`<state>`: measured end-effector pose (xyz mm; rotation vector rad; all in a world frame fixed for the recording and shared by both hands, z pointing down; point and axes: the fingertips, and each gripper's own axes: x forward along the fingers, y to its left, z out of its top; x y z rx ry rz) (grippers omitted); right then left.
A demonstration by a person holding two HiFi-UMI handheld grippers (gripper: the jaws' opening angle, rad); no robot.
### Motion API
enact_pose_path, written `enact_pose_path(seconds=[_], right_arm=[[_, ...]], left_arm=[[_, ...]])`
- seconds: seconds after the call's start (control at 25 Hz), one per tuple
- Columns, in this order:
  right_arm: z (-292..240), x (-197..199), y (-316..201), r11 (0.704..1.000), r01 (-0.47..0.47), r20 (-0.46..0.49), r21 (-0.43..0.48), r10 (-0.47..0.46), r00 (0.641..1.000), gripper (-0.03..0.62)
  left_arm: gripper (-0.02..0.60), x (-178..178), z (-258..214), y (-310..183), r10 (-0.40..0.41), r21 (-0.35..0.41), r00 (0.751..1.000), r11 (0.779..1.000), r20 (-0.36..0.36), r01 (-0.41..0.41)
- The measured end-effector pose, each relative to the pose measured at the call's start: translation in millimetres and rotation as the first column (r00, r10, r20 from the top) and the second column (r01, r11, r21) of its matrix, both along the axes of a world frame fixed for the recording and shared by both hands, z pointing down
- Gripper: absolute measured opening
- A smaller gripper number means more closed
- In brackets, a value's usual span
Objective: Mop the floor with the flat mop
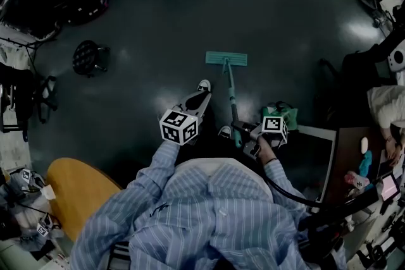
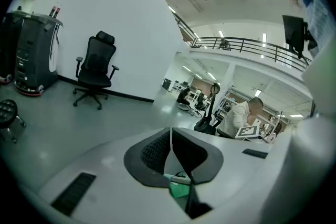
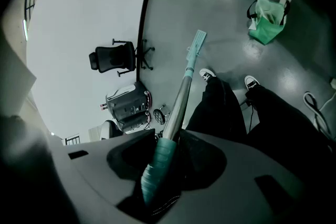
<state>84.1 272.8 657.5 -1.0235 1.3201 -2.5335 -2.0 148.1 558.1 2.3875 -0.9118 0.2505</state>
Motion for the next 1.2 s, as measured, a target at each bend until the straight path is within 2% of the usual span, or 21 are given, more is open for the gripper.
enact_pose_path(seconds=[0.28,0.6,0.88,1.2], right_arm=[[-12,-6,-33,1.000,-0.032,0.023,-0.002,0.032,0.999,0.144],[-13,1,-98,0.995,-0.097,0.008,-0.006,0.097,0.995,0.144],[-19,-1,-176,0.989,-0.149,0.005,-0.015,0.149,0.989,0.144],[-19,-11,-270,0.980,-0.199,-0.023,-0.005,0.199,0.980,0.144]], left_arm=[[0.015,-14,-2,-33,-0.020,0.001,1.000,1.000,0.015,0.020],[0.015,-32,-6,-102,-0.061,-0.010,0.998,0.998,0.001,0.061],[0.015,-29,-14,-180,0.005,-0.006,1.000,1.000,0.001,-0.005],[0.015,-45,-20,-252,0.074,-0.001,0.997,0.997,-0.011,-0.074]])
